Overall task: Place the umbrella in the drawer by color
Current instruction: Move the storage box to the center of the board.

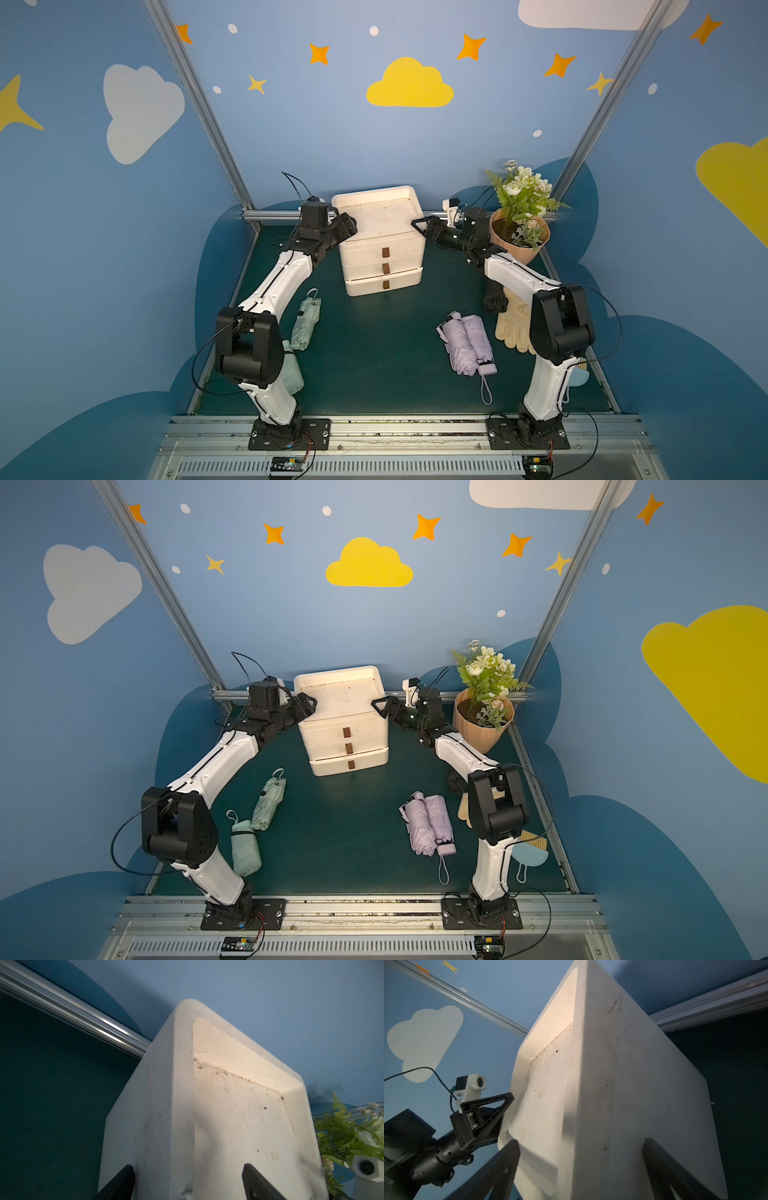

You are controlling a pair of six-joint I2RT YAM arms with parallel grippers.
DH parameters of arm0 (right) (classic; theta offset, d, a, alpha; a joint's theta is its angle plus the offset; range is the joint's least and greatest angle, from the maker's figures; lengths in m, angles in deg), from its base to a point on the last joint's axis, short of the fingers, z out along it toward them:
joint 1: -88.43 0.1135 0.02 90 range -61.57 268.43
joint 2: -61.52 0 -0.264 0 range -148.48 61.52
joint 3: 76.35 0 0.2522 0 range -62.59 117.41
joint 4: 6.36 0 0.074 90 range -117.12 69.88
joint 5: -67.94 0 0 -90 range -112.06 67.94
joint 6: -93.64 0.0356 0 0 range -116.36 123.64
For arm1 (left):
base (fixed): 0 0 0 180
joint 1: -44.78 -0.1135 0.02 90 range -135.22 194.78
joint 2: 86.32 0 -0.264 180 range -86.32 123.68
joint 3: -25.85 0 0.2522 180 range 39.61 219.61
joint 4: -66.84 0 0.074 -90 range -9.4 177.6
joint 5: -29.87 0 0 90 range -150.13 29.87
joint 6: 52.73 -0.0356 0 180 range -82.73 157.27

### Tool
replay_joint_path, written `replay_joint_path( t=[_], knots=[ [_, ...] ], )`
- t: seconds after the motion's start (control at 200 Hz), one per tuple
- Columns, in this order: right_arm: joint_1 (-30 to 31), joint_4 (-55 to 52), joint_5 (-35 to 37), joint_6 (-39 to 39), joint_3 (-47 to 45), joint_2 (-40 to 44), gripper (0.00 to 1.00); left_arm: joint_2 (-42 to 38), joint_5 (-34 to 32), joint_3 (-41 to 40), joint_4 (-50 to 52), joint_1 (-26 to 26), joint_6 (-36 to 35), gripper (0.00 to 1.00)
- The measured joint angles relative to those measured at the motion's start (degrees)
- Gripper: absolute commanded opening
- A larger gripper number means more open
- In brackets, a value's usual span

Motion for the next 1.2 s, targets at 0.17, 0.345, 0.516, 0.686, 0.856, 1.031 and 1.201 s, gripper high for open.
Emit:
replay_joint_path(
  t=[0.17,0.345,0.516,0.686,0.856,1.031,1.201],
  knots=[
    [-1.68,0.15,0.15,-0.74,-4.50,3.76,0.93,0.46,-0.50,0.96,1.03,2.62,-0.20,0.83],
    [-3.63,0.42,0.22,-1.25,-7.67,6.40,0.94,1.73,-1.05,2.69,1.88,4.98,-0.50,0.84],
    [-4.83,-0.66,-0.11,-2.43,-9.09,8.17,0.96,1.70,-1.22,3.19,2.91,6.40,-1.68,0.88],
    [-6.32,-4.92,-2.01,-5.97,-10.40,11.82,0.97,0.07,0.66,3.26,5.64,7.02,-2.80,1.00],
    [-9.75,-7.54,-5.05,-8.11,-14.01,18.14,0.96,-9.40,3.67,-2.27,6.60,6.43,-3.45,1.00],
    [-11.78,-9.01,-6.97,-8.02,-20.63,27.06,0.95,-24.48,4.52,-11.93,6.56,1.99,-3.69,1.00],
    [-6.51,-6.25,-7.43,-3.48,-30.64,36.30,0.95,-36.30,4.13,-22.62,6.80,0.44,-3.02,1.00]
  ],
)
